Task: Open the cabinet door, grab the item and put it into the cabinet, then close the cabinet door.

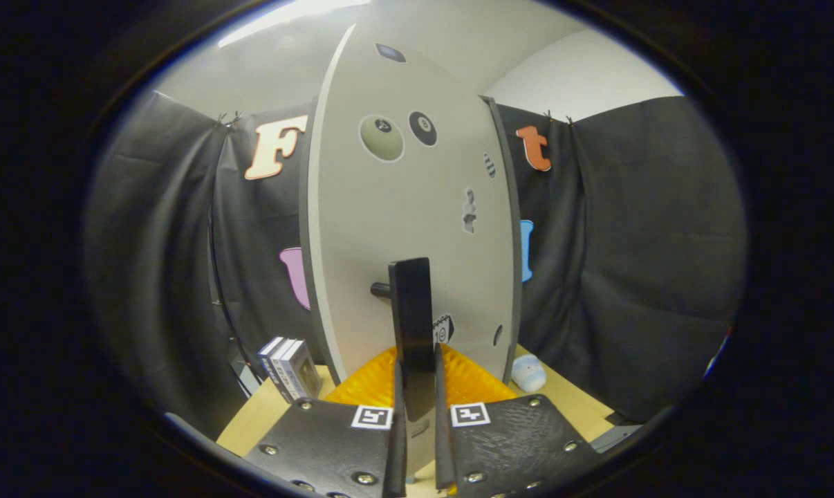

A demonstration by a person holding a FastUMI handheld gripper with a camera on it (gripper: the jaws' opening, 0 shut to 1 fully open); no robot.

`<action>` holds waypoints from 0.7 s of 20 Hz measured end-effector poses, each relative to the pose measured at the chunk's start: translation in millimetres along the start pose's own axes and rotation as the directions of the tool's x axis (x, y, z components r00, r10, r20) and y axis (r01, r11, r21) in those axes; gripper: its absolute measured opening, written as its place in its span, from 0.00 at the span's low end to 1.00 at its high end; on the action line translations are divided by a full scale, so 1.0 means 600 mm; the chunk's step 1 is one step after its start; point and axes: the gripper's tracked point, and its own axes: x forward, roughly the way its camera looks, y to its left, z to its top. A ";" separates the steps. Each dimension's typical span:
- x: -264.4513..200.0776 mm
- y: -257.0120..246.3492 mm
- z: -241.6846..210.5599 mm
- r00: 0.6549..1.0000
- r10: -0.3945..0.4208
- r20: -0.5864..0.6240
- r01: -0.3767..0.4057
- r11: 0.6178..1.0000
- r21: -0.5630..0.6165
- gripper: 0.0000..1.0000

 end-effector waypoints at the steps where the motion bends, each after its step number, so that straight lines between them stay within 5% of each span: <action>1: -0.004 -0.011 0.000 1.000 -0.011 -0.007 0.011 1.000 -0.004 0.16; 14: -0.024 -0.125 0.011 1.000 0.000 0.009 0.000 1.000 -0.031 0.16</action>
